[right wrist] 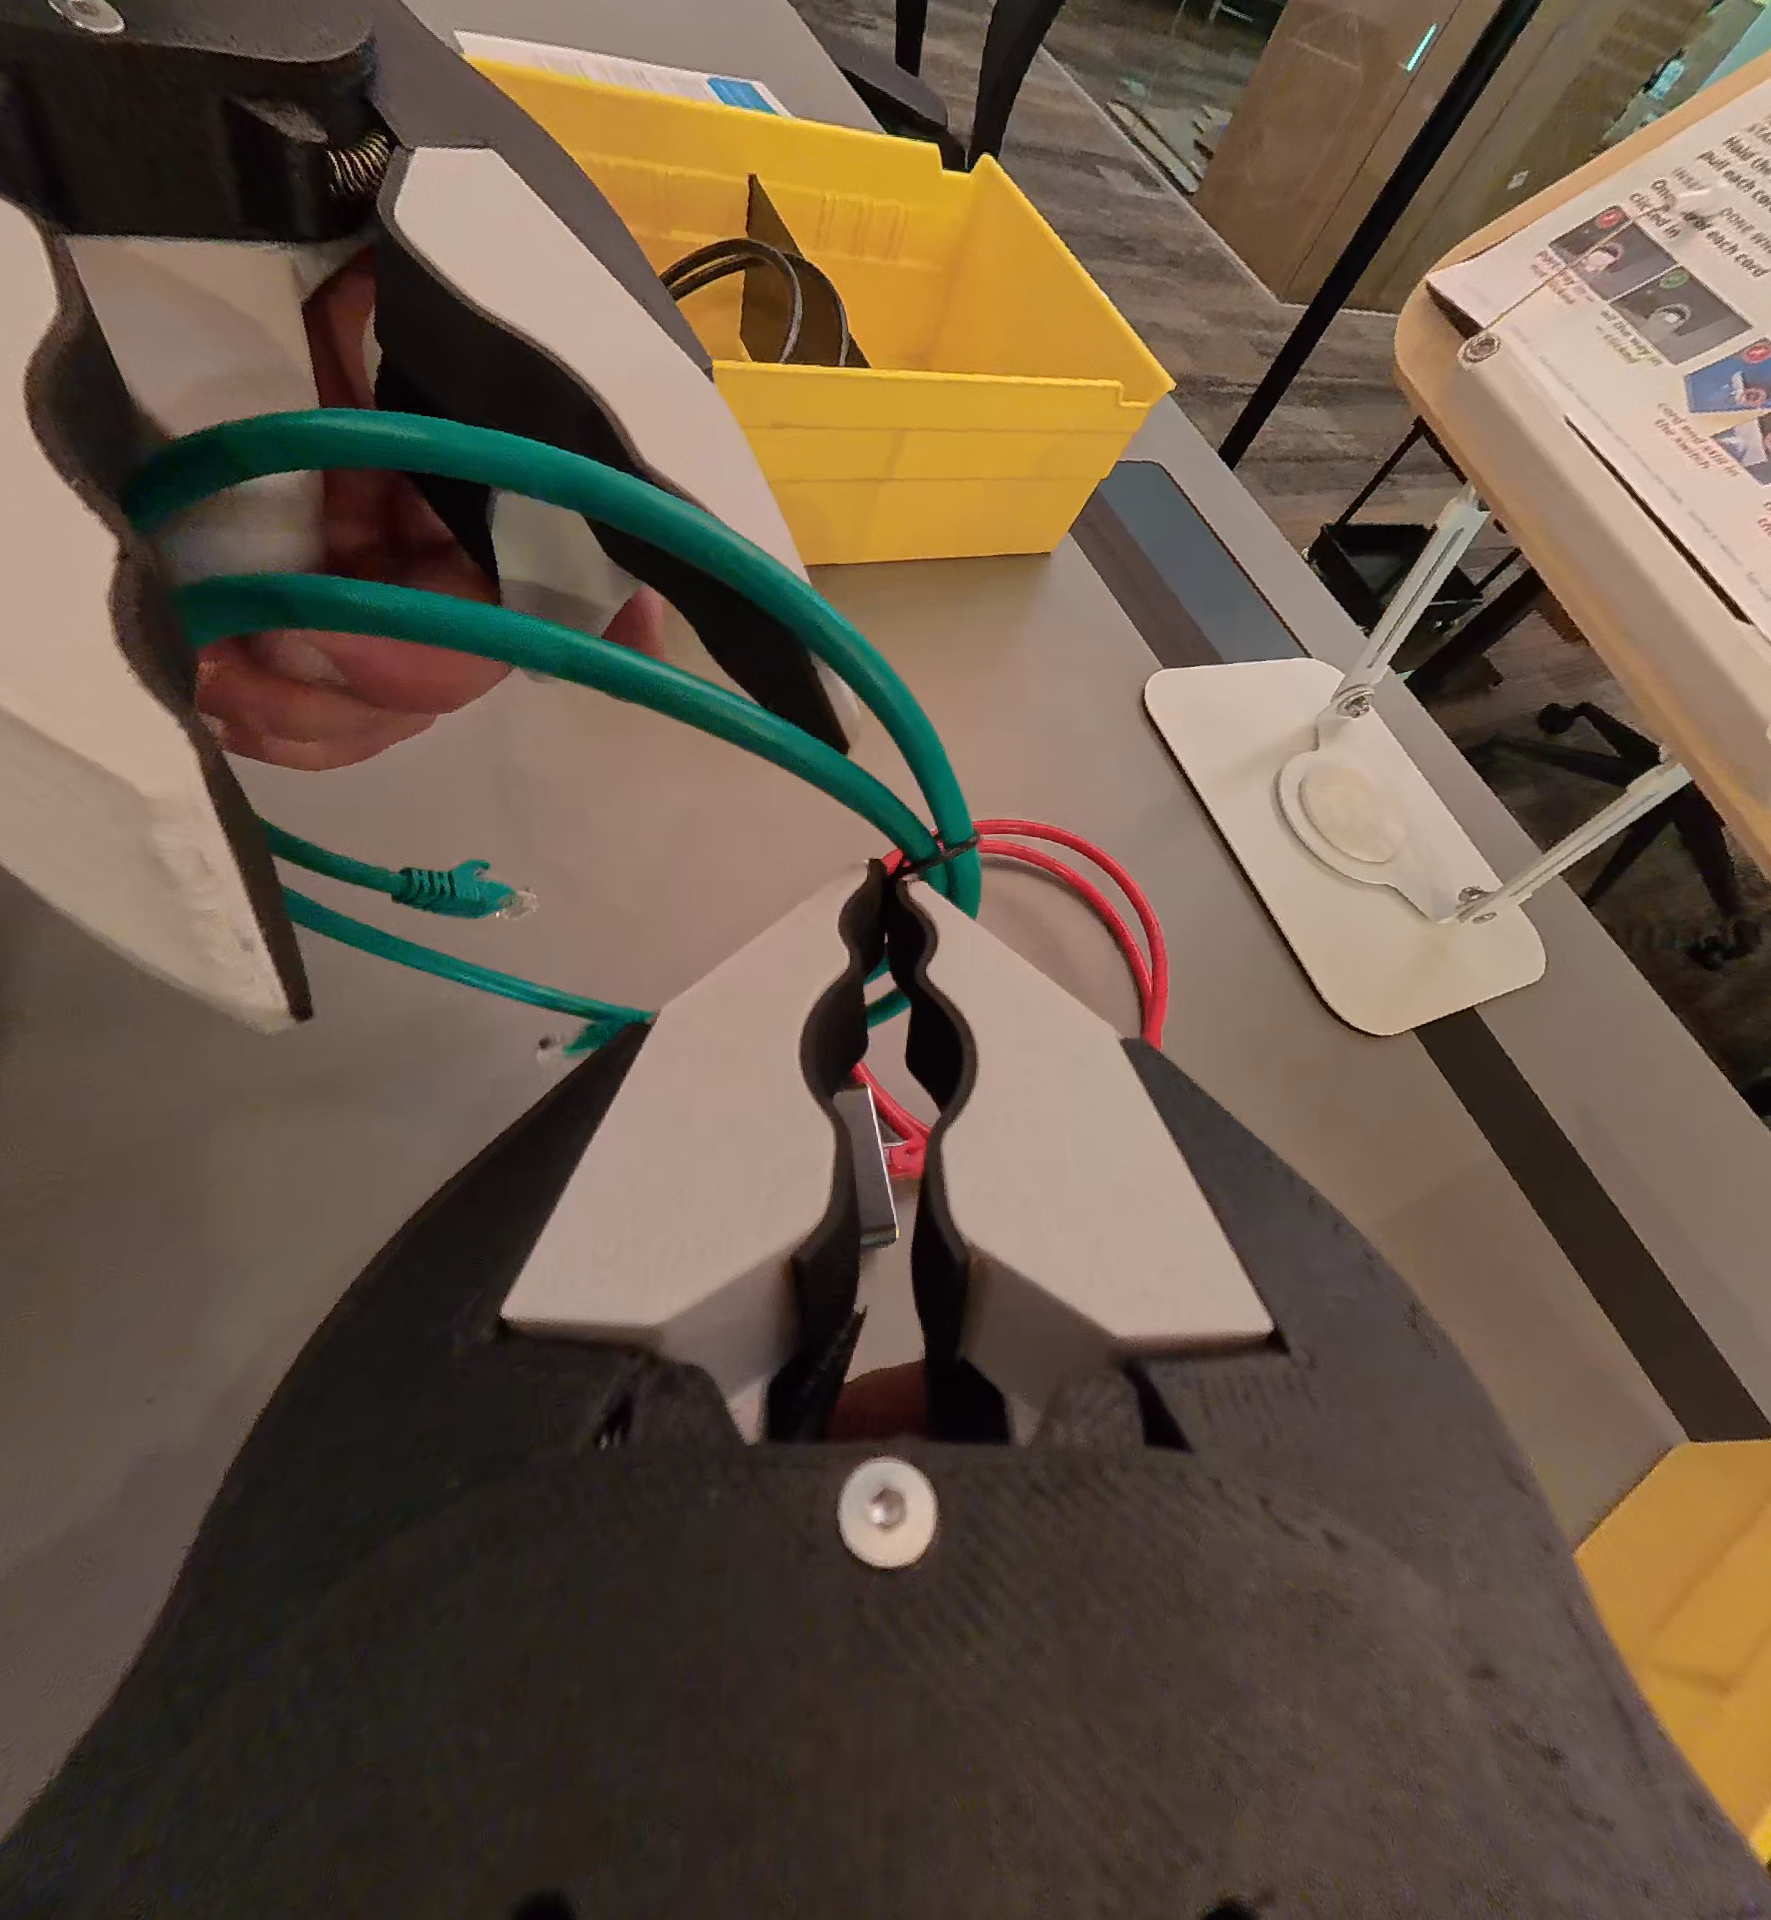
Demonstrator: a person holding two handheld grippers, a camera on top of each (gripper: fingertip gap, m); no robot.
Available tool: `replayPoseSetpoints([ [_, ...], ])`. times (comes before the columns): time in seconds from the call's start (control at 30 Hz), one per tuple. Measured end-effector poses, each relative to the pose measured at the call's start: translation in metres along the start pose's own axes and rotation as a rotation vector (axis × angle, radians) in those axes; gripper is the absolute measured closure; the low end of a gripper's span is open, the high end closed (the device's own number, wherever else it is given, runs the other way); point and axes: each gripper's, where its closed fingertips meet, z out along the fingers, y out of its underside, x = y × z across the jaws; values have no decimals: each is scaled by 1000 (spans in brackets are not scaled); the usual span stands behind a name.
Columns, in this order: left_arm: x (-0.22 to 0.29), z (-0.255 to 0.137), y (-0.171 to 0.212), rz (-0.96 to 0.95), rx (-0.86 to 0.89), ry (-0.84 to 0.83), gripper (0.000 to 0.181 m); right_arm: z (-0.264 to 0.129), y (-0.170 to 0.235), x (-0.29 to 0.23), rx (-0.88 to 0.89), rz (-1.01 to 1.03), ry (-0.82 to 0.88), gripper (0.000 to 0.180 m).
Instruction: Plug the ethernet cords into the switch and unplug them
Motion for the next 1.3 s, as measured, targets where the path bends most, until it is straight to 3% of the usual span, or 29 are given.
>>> replayPoseSetpoints([
  [0.3,-20,-8,2,29,12,-84,103,0,3,2,8,22,-12,180],
  [0.47,-33,-29,-6,38,105,-85,121,3,3,-5,15,15,-42,180],
  [0.57,-40,-42,-12,245,87,-180,127,0,1,-7,24,10,-63,180],
  [0.73,-38,-40,-3,929,-169,-360,115,-8,-7,-12,76,45,-139,180],
  [0.8,-36,-36,-4,1127,-181,-381,114,-10,-7,-14,80,54,-166,180],
  [0.87,-33,-35,0,1198,-184,-337,113,-15,-8,-16,101,71,-208,180],
  [0.97,-55,-45,-10,1238,-199,-417,110,-24,-13,-17,137,97,-258,180],
  [1.13,-39,-22,-16,1456,-144,-479,82,-31,-20,-21,176,129,-318,180],
  [1.17,-29,-16,-14,1502,-121,-456,84,-32,-21,-23,180,135,-334,180],
  [1.3,14,-4,-10,1603,-22,-323,121,-34,-19,-28,184,148,-379,180],
])
